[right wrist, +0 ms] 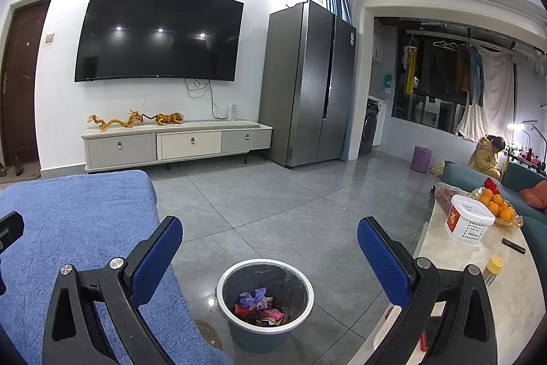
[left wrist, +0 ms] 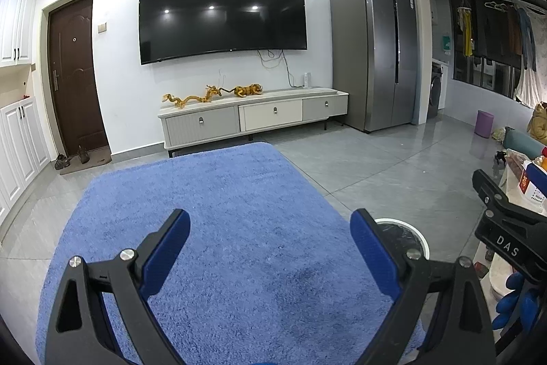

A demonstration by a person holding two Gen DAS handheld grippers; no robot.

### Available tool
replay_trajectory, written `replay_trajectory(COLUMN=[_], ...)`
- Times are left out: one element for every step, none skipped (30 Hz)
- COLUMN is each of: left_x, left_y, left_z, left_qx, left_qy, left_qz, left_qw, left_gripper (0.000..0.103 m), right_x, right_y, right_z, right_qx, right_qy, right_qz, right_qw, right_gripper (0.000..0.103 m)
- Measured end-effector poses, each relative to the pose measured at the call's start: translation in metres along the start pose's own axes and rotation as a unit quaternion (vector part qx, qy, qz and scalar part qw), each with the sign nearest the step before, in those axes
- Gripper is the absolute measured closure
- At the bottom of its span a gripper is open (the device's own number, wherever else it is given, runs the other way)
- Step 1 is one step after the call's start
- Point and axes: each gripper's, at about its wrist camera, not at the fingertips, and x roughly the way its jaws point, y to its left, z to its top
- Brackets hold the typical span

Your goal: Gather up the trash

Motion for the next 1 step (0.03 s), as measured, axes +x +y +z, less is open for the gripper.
replay_trajectory(left_x=[0.0006], left_y=[-0.0002], left_z=[-0.0004], left_qx=[0.000], left_qy=[0.001], left_qz=[0.000], left_qw=[1.0000], left_gripper=[0.008], right_x=[-0.0002], right_y=[-0.0004], right_z=[0.0002], right_qx=[0.000], right_qy=[0.000], right_qz=[0.000], right_qw=[1.000], right_gripper=[0.000])
